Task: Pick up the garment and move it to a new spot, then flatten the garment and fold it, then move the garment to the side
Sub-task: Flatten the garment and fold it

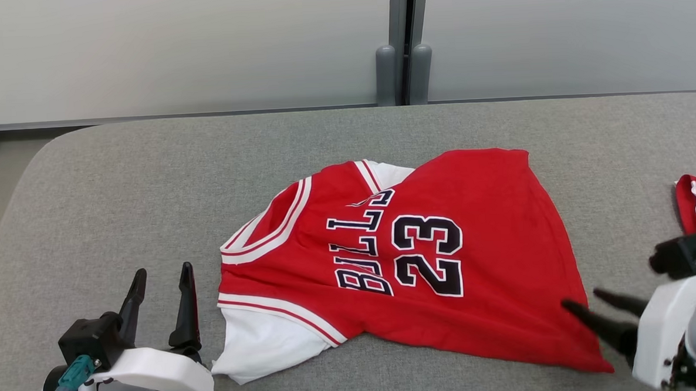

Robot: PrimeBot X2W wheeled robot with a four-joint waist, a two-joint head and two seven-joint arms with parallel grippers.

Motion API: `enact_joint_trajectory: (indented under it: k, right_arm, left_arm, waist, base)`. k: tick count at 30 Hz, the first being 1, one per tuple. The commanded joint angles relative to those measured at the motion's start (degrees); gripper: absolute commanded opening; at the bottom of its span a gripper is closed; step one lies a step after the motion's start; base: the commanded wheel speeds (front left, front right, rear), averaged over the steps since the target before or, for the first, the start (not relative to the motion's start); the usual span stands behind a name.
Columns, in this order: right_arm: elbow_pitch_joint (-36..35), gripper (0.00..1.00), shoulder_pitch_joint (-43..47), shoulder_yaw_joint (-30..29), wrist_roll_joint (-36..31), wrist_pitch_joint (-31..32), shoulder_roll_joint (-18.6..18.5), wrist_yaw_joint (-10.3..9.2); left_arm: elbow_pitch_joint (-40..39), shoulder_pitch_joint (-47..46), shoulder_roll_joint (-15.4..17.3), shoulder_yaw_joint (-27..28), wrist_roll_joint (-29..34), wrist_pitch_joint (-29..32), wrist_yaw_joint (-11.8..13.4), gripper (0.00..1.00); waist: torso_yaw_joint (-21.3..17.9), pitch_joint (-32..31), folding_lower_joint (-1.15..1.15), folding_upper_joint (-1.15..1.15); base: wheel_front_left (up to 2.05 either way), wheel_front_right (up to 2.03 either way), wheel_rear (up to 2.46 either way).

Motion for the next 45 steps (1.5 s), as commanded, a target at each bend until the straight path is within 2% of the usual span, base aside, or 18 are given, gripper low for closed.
enact_joint_trajectory:
  k: [1,3,6,11,15,21,24,33,38,41,45]
  right_arm:
    - [-1.5,1.0,0.8,-2.6,0.4,-2.5,0.2,0.02]
    - [-2.2,1.0,1.2,-4.0,0.7,-4.1,0.7,0.02]
    - [-2.1,1.0,1.3,-9.8,-2.6,-11.0,1.9,0.02]
    - [1.5,1.0,2.8,-17.5,-8.5,-21.6,8.2,0.02]
    - [5.3,1.0,4.8,-23.4,-11.8,-27.2,13.4,0.03]
    - [7.9,1.0,7.3,-27.6,-15.8,-32.8,18.5,0.02]
    - [8.1,1.0,7.5,-27.4,-17.6,-35.2,21.2,0.02]
    - [9.0,1.0,5.5,-25.8,-19.2,-35.7,21.8,0.02]
    - [9.3,1.0,5.1,-26.0,-19.6,-35.4,21.6,0.02]
    - [9.4,1.0,4.9,-25.9,-19.5,-35.1,21.6,0.02]
    - [9.5,1.0,4.5,-25.2,-19.5,-34.7,21.5,0.02]
  left_arm:
    - [-0.3,-0.4,0.5,0.2,0.0,0.2,0.5,1.0]
    - [-0.4,-0.4,0.6,0.3,0.0,0.2,0.5,1.0]
    - [-0.7,-0.1,0.7,0.2,-0.1,0.4,0.6,1.0]
    - [-1.1,0.0,0.8,-0.2,-0.1,0.7,0.8,1.0]
    - [-1.4,-0.1,0.6,-0.7,0.1,0.6,0.8,1.0]
    - [-0.7,0.4,0.1,-1.6,-0.5,0.6,0.0,1.0]
    - [0.6,0.7,0.1,-3.1,-1.2,2.6,-1.5,1.0]
    - [2.8,1.3,2.0,-4.9,-4.6,11.9,-3.4,1.0]
    - [1.5,3.4,4.4,-5.7,-7.4,17.3,-5.7,1.0]
    - [0.1,4.2,5.9,-5.5,-8.6,19.9,-5.8,1.0]
    - [0.0,4.5,5.9,-6.1,-10.6,23.0,-6.9,1.0]
  waist:
    - [0.1,-0.1,0.0,0.0]
    - [0.1,-0.1,0.0,0.0]
    - [0.1,-0.4,0.0,0.0]
    - [0.2,-1.0,0.0,0.0]
    - [0.8,-0.8,0.0,0.0]
    - [1.6,0.0,0.0,0.0]
    - [1.4,0.3,0.0,0.0]
    - [0.2,1.0,0.0,0.0]
    - [0.1,1.5,0.0,0.0]
    - [0.2,2.0,0.0,0.0]
    - [0.2,2.6,0.0,0.0]
  base:
    - [0.0,0.0,0.0]
    - [0.0,0.0,0.0]
    - [0.0,0.0,0.0]
    - [0.0,0.0,0.0]
    - [0.0,0.0,0.0]
    - [0.0,0.0,0.0]
    - [0.0,0.0,0.0]
    - [0.0,0.0,0.0]
    - [0.0,0.0,0.0]
    - [0.0,0.0,0.0]
    - [0.0,0.0,0.0]
